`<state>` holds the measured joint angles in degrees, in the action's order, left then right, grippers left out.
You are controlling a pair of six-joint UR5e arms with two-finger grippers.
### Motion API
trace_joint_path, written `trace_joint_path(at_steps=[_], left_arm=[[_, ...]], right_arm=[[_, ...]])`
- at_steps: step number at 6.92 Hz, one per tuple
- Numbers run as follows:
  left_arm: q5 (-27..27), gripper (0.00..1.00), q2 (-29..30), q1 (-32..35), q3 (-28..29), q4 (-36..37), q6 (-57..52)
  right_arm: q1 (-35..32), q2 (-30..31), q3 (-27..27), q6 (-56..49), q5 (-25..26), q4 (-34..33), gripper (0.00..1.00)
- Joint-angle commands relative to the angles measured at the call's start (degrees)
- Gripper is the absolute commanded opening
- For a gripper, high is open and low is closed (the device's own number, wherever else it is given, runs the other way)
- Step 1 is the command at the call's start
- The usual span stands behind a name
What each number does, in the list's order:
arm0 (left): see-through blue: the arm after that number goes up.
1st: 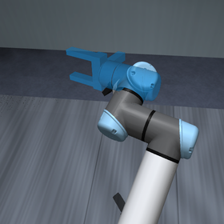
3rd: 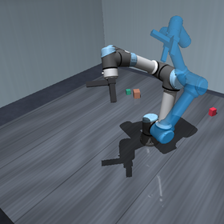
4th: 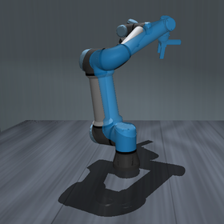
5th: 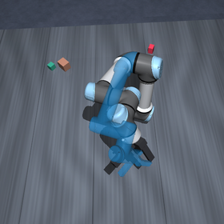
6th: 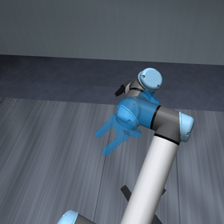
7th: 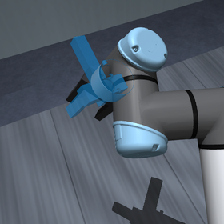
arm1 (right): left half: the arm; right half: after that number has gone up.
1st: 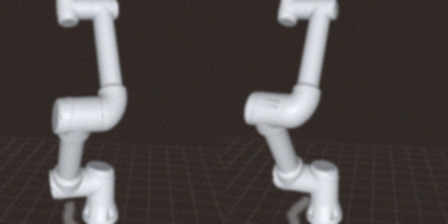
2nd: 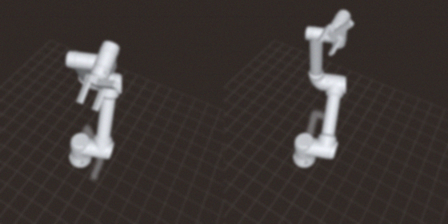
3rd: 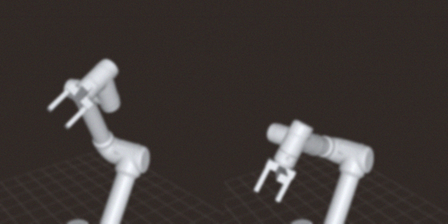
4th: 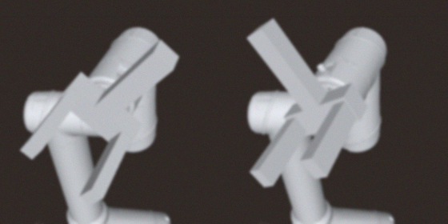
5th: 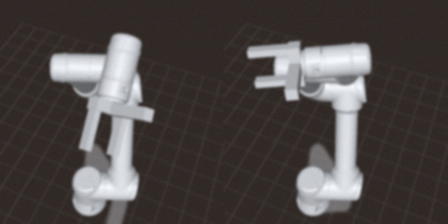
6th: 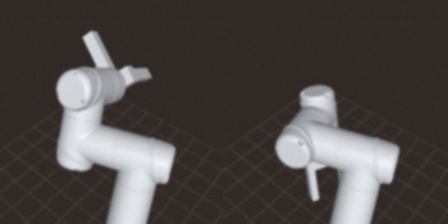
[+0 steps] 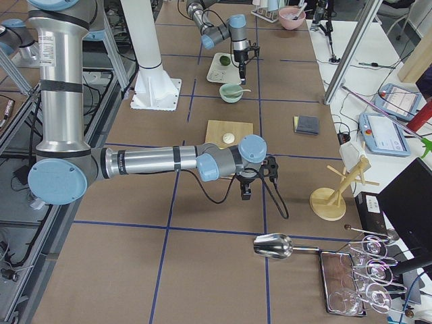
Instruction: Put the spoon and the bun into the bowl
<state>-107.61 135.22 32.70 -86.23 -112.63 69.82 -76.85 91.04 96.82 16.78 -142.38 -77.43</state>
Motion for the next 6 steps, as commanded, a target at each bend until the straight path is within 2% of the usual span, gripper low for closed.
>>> trace_joint_path(at_steps=[1, 3, 4, 5, 6], left_arm=[[0.2, 0.99, -0.4, 0.9, -1.5, 0.2, -0.1], [-0.1, 0.98, -5.4, 4.8, -5.1, 0.2, -4.0], [-0.1, 0.98, -8.2, 5.9, -7.7, 0.4, -7.6], [0.0, 0.98, -8.6, 6.2, -7.8, 0.4, -7.7], [0.1, 0.98, -8.5, 6.1, -7.8, 0.4, -7.6]], right_arm=[[4.7, -3.7, 3.3, 11.4, 0.1, 0.1, 1.0], [14.2, -9.2, 9.7, 30.6, 3.1, 0.2, 1.0], [23.4, -11.8, 11.1, 40.2, 11.8, 0.2, 1.0], [30.2, -12.5, 11.1, 44.4, 19.3, 0.2, 1.0], [33.9, -12.4, 10.7, 44.7, 22.9, 0.1, 1.0]])
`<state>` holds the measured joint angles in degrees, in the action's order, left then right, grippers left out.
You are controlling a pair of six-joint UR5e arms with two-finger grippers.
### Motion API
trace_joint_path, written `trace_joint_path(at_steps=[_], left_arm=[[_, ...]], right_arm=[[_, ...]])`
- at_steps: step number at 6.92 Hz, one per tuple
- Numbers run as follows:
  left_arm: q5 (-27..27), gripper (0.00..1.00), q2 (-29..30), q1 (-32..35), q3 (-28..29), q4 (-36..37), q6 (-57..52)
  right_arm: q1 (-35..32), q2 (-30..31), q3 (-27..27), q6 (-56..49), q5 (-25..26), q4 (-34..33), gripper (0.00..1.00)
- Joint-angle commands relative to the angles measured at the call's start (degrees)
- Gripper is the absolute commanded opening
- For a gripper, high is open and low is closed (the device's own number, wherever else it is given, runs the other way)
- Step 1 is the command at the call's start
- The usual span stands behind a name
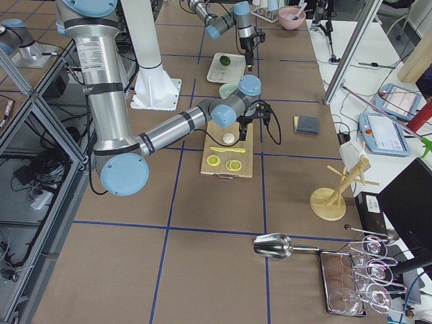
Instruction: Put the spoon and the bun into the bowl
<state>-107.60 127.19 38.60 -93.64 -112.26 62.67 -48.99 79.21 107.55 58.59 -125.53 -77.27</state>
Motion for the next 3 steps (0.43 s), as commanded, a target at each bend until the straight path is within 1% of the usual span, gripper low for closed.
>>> trace_joint_path(at_steps=[1, 2, 3], left_arm=[[0.1, 0.99, -0.4, 0.2, -0.5, 0.1, -0.2], [0.1, 0.99, -0.4, 0.2, -0.6, 0.0, -0.1], [0.1, 0.99, -0.5, 0.2, -0.5, 0.0, -0.2]], right_arm=[[7.9, -0.5, -0.4, 2.9, 7.5, -0.1, 0.99], [8.7, -0.6, -1.2, 2.8, 7.6, -0.1, 0.99], [9.8, -0.7, -2.1, 2.8, 9.0, -0.1, 0.98]])
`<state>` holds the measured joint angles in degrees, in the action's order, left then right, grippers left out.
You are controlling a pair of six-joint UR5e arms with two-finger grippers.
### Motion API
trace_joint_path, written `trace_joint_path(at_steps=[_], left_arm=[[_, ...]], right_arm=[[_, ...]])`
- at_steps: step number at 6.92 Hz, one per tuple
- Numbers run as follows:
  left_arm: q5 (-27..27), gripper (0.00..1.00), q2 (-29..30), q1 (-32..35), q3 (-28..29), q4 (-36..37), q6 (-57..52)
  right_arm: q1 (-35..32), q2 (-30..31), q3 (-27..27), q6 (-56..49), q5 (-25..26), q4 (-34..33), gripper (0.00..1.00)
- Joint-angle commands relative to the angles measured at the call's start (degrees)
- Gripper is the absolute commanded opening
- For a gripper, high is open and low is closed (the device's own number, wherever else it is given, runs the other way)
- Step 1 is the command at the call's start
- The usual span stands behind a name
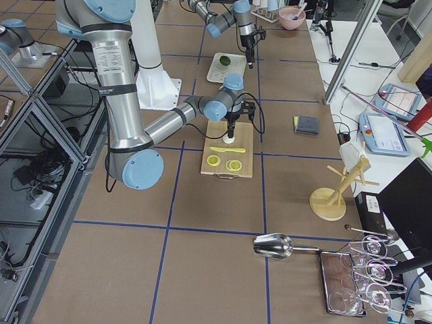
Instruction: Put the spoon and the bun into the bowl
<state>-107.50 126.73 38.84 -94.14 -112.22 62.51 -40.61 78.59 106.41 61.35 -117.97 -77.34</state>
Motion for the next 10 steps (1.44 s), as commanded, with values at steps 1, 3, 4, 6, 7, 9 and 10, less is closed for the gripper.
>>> trace_joint_path(at_steps=[1, 3, 4, 6, 7, 9, 10], left_arm=[[0.0, 0.99, -0.1, -0.1, 0.1, -0.1, 0.1], [0.0, 0.99, -0.1, -0.1, 0.1, -0.2, 0.0], [0.0, 0.99, -0.1, -0.1, 0.1, -0.2, -0.1], [0.0, 0.99, -0.1, -0.1, 0.1, -0.2, -0.1], [0.0, 0.99, -0.1, -0.1, 0.0, -0.2, -0.1], [0.1, 0.99, -0.1, 0.1, -0.8, -0.2, 0.2], [0.1, 0.99, -1.2, 0.4, -3.0, -0.1, 0.3]], right_arm=[[1.6, -0.2, -1.0, 0.0, 2.2, 0.0, 0.9], [2.0, -1.5, -3.5, 0.1, 3.0, 0.0, 0.89], [2.2, -1.5, -3.6, 0.0, 3.1, 0.0, 0.81], [2.2, -1.5, -3.5, 0.1, 3.2, 0.0, 0.29], [2.0, -1.4, -3.4, 0.1, 3.2, -0.1, 0.21], [2.0, -1.9, -0.7, 3.7, 2.7, -0.3, 0.18], [2.1, -6.0, -0.3, 8.6, 2.9, -0.7, 0.2]])
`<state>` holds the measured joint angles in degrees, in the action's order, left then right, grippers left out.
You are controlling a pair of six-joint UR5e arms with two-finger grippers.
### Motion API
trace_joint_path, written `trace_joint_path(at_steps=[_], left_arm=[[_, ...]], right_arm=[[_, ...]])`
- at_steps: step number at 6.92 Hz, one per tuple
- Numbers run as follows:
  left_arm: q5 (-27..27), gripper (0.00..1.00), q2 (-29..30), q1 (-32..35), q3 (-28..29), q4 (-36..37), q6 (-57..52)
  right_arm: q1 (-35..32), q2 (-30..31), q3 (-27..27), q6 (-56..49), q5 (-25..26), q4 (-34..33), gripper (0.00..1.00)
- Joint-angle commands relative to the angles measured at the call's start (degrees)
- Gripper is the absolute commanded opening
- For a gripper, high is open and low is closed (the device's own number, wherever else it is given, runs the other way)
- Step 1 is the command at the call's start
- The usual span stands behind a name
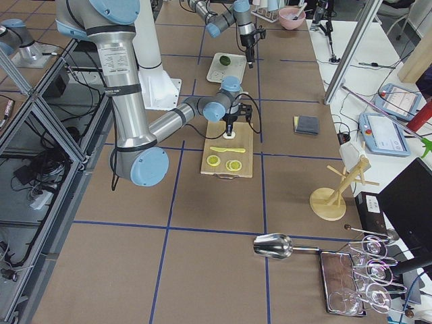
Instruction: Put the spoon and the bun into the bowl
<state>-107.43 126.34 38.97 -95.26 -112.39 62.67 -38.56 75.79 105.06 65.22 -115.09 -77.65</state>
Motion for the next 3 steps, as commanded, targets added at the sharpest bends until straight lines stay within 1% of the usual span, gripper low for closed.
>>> trace_joint_path(at_steps=[1, 2, 3], left_arm=[[0.0, 0.99, -4.0, 0.4, -5.9, 0.1, 0.1], [0.0, 0.99, -6.6, 1.8, -10.1, 0.2, 0.1], [-0.1, 0.99, -9.8, 3.1, -13.6, 0.2, 0.1]], right_arm=[[0.2, -8.4, 0.7, 12.1, 0.0, -0.5, 0.22], [1.0, -12.4, 0.4, 18.7, 0.1, -0.6, 0.23], [2.8, -15.6, 0.3, 22.9, 0.6, -0.6, 0.25]])
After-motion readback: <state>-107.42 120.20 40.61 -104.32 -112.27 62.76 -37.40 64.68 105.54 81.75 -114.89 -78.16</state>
